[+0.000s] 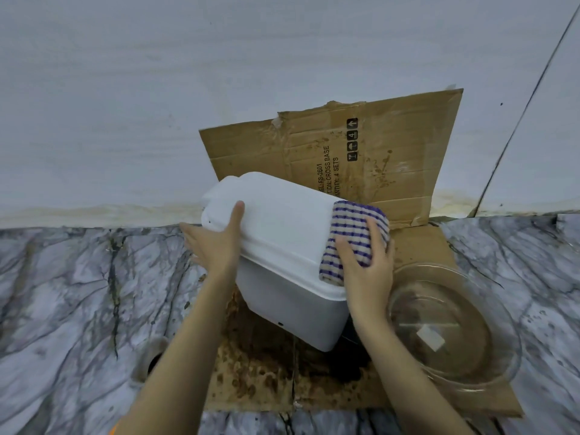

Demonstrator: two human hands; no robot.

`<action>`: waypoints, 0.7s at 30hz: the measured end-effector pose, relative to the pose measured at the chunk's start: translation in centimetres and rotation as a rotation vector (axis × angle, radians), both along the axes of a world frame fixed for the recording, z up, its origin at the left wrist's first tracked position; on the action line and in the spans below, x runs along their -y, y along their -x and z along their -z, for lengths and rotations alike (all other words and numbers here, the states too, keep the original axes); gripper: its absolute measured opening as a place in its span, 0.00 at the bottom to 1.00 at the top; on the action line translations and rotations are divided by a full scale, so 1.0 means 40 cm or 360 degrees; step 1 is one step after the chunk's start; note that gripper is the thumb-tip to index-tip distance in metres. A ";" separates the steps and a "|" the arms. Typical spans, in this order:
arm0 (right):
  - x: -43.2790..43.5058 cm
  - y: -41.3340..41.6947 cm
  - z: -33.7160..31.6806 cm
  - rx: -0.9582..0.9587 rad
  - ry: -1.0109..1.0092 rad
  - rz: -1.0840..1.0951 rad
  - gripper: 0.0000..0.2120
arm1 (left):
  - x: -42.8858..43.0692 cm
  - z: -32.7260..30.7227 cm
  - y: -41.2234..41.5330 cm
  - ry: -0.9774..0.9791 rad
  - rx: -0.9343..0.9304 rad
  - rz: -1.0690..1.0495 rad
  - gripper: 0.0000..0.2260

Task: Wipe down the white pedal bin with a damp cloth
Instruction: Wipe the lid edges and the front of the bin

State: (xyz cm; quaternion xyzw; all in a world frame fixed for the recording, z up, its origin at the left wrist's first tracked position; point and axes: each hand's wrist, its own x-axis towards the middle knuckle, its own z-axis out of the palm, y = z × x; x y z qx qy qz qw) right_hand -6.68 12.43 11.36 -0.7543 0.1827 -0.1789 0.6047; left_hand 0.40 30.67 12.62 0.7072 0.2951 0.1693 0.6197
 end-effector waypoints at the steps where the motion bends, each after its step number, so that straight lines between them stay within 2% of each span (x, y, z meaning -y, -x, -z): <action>1: -0.015 0.016 0.004 0.0016 -0.0077 0.0047 0.31 | -0.026 -0.003 -0.019 0.0047 -0.0018 0.0044 0.59; 3: -0.042 0.038 0.014 0.0062 -0.0196 0.0109 0.31 | -0.064 -0.005 -0.053 0.0222 -0.0037 0.0122 0.55; 8: -0.064 0.034 0.023 0.0218 -0.0426 0.0209 0.29 | -0.080 0.001 -0.081 0.0521 -0.0094 0.0313 0.33; 9: -0.062 0.028 0.023 0.0243 -0.0438 0.0227 0.29 | -0.079 0.004 -0.083 0.0560 -0.0074 0.0301 0.31; 16: -0.025 -0.012 0.007 0.0304 -0.0459 0.0248 0.28 | -0.071 0.008 -0.068 0.0622 -0.0008 0.0182 0.30; 21: 0.035 -0.075 -0.007 0.0309 -0.0492 0.0166 0.25 | -0.030 -0.002 -0.043 0.0669 -0.0003 -0.0038 0.39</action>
